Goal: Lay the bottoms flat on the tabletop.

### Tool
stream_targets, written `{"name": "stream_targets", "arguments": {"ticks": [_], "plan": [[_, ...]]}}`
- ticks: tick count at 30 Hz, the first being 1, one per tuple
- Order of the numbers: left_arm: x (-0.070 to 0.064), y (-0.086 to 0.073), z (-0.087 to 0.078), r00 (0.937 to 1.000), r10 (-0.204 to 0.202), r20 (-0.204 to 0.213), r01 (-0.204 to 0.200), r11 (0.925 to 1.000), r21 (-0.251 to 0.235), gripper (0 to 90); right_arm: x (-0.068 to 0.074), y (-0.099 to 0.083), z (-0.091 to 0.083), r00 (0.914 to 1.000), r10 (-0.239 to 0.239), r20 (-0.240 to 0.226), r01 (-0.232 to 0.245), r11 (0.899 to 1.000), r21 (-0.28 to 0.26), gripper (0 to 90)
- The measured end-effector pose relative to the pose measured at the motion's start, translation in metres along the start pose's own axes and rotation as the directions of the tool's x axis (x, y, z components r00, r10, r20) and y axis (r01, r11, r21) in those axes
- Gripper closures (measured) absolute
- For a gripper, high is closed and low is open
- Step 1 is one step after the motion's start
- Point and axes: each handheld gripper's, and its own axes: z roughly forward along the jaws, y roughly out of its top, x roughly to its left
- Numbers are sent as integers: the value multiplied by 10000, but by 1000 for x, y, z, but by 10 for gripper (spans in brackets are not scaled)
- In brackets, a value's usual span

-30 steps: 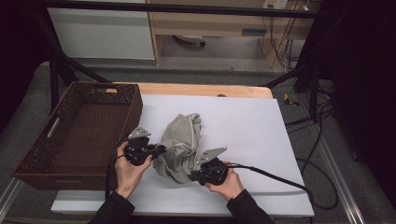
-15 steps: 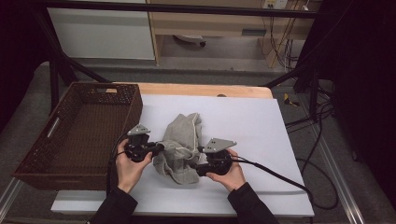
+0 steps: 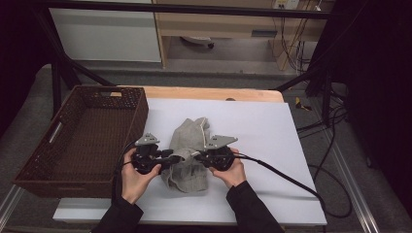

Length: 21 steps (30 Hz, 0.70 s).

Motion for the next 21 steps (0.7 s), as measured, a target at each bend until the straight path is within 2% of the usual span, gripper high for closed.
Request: {"name": "stream_targets", "arguments": {"ticks": [5, 9, 15, 21], "plan": [[-17, -8, 2, 9987, 508, -25, -508, 9983, 270, 297, -6, 8, -9, 9965, 320, 775, -294, 9990, -342, 854], [-28, -18, 3, 9954, 933, -226, -918, 9939, 618, 211, -10, 12, -15, 9923, 532, 1117, -475, 9975, -531, 854], [-29, -36, 11, 9949, 899, -455, -843, 9900, 1127, 212, -14, 20, -27, 9869, 653, 1475, -518, 9943, -937, 855], [-25, -44, 21, 9972, 656, -354, -598, 9877, 1447, 306, -21, 27, -48, 9794, 690, 1899, -441, 9902, -1323, 855]]}}
